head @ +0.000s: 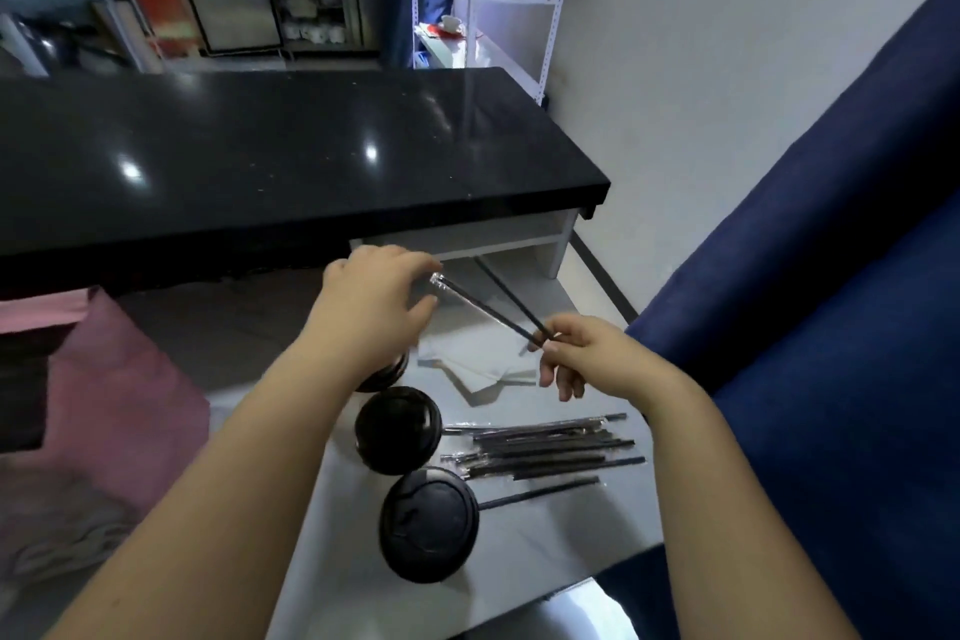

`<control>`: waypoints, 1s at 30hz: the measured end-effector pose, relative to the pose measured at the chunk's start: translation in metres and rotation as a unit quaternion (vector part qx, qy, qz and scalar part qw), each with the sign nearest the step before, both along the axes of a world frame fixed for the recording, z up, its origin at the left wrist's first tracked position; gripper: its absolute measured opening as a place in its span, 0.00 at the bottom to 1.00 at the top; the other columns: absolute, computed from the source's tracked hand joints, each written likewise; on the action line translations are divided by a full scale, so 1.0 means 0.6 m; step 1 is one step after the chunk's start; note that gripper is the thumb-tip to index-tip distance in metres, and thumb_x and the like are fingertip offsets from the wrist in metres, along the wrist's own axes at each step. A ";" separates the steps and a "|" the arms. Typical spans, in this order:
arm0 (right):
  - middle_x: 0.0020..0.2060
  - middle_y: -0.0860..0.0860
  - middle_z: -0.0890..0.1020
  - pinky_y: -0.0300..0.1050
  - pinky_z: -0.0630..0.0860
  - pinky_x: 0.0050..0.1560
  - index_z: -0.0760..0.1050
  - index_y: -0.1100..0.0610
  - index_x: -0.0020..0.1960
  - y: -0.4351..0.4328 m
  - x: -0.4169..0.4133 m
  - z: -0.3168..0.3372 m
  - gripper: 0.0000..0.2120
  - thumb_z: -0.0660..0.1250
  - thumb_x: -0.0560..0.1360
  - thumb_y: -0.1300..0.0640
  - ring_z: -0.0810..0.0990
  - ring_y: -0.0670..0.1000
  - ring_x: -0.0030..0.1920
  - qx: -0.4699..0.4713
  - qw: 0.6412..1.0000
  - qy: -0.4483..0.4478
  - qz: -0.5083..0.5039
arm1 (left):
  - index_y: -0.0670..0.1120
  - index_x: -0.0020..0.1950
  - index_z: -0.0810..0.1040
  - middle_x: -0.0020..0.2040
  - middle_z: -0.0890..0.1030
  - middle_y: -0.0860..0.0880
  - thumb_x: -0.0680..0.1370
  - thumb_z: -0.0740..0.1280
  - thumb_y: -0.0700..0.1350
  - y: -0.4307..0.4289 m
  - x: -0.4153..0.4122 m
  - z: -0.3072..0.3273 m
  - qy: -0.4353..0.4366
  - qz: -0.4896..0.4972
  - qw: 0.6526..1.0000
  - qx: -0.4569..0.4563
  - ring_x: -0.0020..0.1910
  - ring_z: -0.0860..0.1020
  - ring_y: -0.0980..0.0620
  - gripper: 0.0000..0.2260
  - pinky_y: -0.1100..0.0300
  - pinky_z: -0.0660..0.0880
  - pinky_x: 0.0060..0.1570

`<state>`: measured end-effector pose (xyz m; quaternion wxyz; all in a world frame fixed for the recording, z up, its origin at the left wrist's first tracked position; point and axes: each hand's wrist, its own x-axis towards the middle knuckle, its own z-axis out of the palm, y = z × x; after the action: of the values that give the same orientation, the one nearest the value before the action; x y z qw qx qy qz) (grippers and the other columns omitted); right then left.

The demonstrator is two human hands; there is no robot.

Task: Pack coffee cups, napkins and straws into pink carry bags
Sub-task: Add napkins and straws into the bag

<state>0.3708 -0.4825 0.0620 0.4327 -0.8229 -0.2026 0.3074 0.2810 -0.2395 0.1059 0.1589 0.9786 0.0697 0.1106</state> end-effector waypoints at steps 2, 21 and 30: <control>0.37 0.53 0.84 0.41 0.74 0.32 0.74 0.59 0.53 0.054 -0.009 0.031 0.07 0.57 0.81 0.63 0.79 0.51 0.32 0.037 0.999 -0.017 0.018 | 0.55 0.65 0.76 0.61 0.78 0.52 0.77 0.65 0.50 0.035 -0.025 0.030 -0.019 0.014 1.000 0.013 0.63 0.71 0.46 0.17 0.45 0.69 0.61; 0.42 0.54 0.85 0.41 0.79 0.47 0.78 0.53 0.52 0.632 -0.326 0.132 0.07 0.62 0.80 0.61 0.85 0.52 0.45 0.199 0.954 -0.012 0.224 | 0.62 0.47 0.80 0.43 0.78 0.64 0.71 0.74 0.50 0.508 -0.472 0.050 0.008 0.191 0.977 -0.094 0.45 0.78 0.62 0.08 0.62 0.77 0.47; 0.43 0.41 0.81 0.48 0.77 0.52 0.74 0.40 0.44 0.643 -0.340 0.069 0.10 0.63 0.78 0.55 0.79 0.44 0.45 -0.088 0.941 -0.263 0.194 | 0.59 0.77 0.58 0.78 0.56 0.58 0.68 0.76 0.53 0.582 -0.480 0.011 0.049 0.082 0.988 -0.124 0.78 0.50 0.56 0.42 0.44 0.56 0.75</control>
<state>0.1668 -0.0968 0.1032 0.2219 -0.8542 -0.4365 0.1749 -0.0072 0.1095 0.1124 0.2657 0.9465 0.1706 0.0662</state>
